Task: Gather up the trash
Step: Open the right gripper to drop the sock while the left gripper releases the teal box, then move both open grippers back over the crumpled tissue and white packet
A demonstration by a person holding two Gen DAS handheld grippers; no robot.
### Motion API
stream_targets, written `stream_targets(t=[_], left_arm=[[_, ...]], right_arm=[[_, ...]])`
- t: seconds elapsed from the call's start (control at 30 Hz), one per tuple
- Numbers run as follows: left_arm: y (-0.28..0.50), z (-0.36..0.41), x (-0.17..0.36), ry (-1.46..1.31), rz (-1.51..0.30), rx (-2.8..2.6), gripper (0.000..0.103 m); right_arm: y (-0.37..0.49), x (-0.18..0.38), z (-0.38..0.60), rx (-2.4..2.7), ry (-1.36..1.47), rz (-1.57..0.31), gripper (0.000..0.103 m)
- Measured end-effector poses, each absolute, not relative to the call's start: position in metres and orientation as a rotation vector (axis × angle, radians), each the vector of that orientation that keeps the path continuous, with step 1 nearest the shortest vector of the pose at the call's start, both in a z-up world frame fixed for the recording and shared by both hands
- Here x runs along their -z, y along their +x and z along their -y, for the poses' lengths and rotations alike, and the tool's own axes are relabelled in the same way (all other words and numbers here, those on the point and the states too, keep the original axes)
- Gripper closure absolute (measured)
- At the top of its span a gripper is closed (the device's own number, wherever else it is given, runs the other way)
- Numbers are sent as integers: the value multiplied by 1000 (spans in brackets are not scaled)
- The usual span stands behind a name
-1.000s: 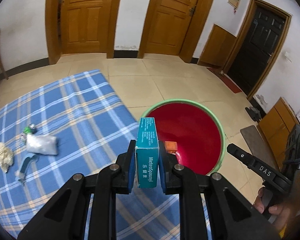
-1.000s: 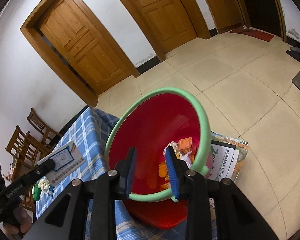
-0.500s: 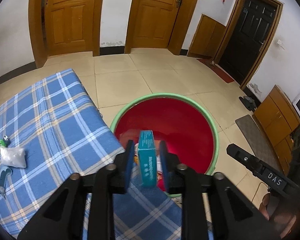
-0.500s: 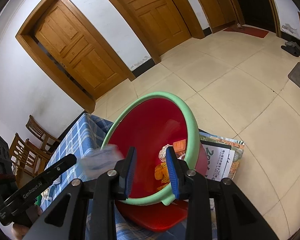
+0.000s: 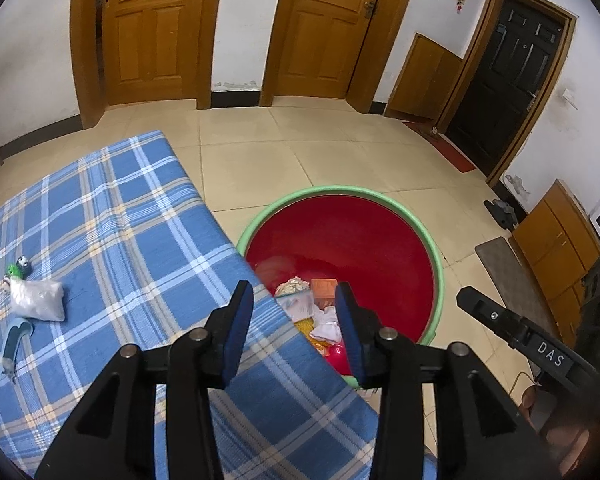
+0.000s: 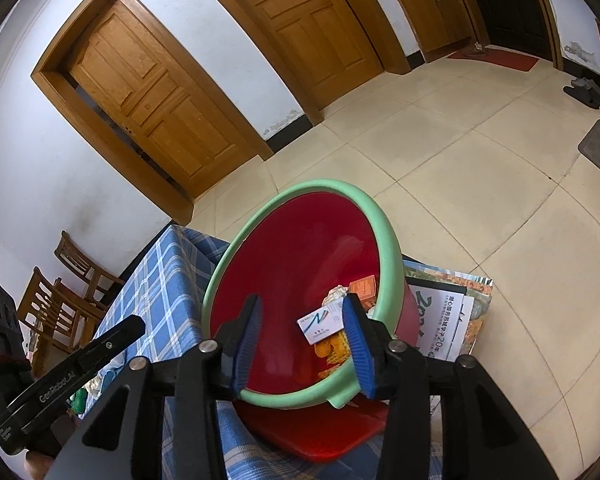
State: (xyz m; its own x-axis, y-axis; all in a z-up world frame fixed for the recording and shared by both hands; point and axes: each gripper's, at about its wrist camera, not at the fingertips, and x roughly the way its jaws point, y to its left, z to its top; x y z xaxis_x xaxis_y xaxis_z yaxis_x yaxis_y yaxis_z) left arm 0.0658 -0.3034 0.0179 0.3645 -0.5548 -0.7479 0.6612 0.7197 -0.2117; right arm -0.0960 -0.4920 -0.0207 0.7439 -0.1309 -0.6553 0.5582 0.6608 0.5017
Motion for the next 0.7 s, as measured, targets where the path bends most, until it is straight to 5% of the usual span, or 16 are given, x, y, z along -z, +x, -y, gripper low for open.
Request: stream_targets(t=[0.17,0.7], left_arm=[[67,291,-21,129,-899,741,46],[98,215,-29,52,-876,569,44]], right_arm=[[-96,20,490,413,752,-621,53],[-87,15,472,398,715,-646,42]])
